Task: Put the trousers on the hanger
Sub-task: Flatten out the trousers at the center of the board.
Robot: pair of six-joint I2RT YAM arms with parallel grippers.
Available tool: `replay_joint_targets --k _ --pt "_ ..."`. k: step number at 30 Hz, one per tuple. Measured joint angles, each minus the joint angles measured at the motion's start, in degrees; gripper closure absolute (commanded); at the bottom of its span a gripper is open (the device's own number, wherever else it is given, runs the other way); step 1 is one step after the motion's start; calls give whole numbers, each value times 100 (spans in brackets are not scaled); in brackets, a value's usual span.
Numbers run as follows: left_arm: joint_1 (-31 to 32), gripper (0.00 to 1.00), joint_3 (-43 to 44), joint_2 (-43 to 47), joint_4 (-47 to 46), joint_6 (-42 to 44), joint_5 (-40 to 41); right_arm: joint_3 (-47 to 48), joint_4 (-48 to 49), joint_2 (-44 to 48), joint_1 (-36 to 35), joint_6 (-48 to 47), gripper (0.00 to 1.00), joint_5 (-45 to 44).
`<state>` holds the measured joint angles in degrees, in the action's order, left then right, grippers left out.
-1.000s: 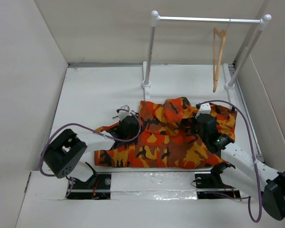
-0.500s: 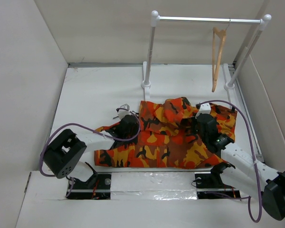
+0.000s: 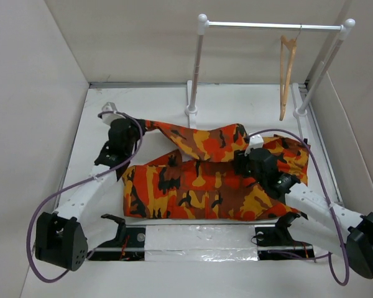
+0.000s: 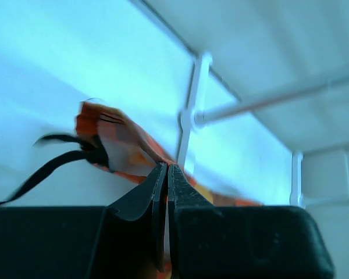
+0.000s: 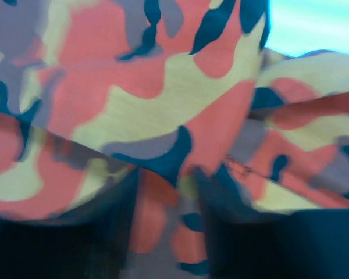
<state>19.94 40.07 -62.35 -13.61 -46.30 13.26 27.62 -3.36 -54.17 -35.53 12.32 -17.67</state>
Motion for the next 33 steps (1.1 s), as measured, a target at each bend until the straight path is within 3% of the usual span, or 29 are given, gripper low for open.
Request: replay_joint_targets --k 1,2,8,14,17,18,22,24,30,33 --pt "-256 100 181 -2 131 17 -37 63 7 -63 -76 4 25 61" --pt "-487 100 361 -15 236 26 -74 129 17 -120 -140 9 24 127" --pt "-1727 100 2013 -468 1069 365 -140 439 33 -140 -417 -28 25 378" --pt "-3053 100 3265 -984 1290 857 -118 424 -109 509 -463 -52 28 350" --pt "-3410 100 3471 -1276 1320 1043 101 413 -127 824 -387 -59 43 313" --pt "-3497 100 3460 -1373 1325 1099 168 413 -138 890 -337 -57 60 304" --pt "-3799 100 3311 -1823 1331 1207 208 348 -278 1036 -26 -13 94 254" --pt "-3897 99 3202 -2033 1329 1222 186 293 -378 1093 179 31 99 219" --pt "-3954 100 2732 -2208 1283 1126 -129 118 -450 1252 970 256 99 -173" --pt "-3943 100 2730 -2197 1207 1040 -216 57 -389 1156 1733 354 64 -319"
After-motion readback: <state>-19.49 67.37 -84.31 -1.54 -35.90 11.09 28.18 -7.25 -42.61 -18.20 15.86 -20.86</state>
